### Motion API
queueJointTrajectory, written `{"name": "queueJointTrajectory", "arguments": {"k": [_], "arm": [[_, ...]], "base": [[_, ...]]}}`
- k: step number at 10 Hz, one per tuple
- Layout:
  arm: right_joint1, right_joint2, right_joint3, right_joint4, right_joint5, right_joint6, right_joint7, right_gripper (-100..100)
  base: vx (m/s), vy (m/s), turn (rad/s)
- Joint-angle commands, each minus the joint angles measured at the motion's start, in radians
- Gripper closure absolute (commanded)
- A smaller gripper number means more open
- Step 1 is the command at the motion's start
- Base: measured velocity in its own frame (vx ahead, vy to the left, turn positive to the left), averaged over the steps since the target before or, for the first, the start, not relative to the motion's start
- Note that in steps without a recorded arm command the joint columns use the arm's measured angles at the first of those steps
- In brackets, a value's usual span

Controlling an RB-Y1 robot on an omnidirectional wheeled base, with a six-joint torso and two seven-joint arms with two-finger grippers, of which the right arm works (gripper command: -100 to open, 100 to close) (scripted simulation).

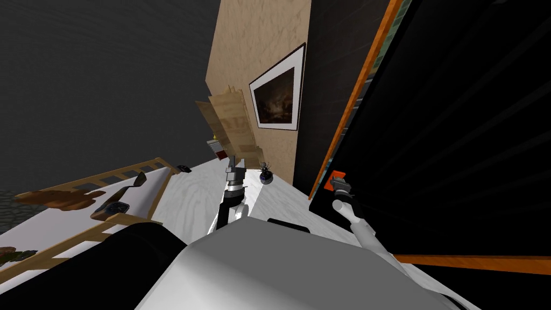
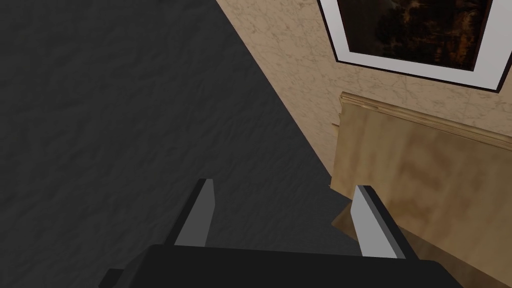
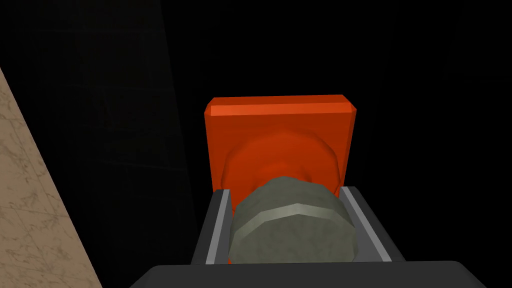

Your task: Pull the door open

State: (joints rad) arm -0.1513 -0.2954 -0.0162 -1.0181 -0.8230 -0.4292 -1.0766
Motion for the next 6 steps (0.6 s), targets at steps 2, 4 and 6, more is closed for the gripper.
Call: {"name": "queueJointTrajectory", "arguments": {"k": [2, 4, 6], "arm": [[-0.001, 0.002, 0.001, -0.002, 0.0, -0.001, 0.0, 100], [0.011, -0.02, 0.025, -0.012, -0.001, 0.002, -0.028, 100], [0.019, -0.036, 0.044, -0.023, -0.001, 0.003, -0.051, 100]], "base": [[-0.003, 0.001, -0.002], [-0.193, -0.079, 0.17], [-0.211, -0.056, 0.13]]}}
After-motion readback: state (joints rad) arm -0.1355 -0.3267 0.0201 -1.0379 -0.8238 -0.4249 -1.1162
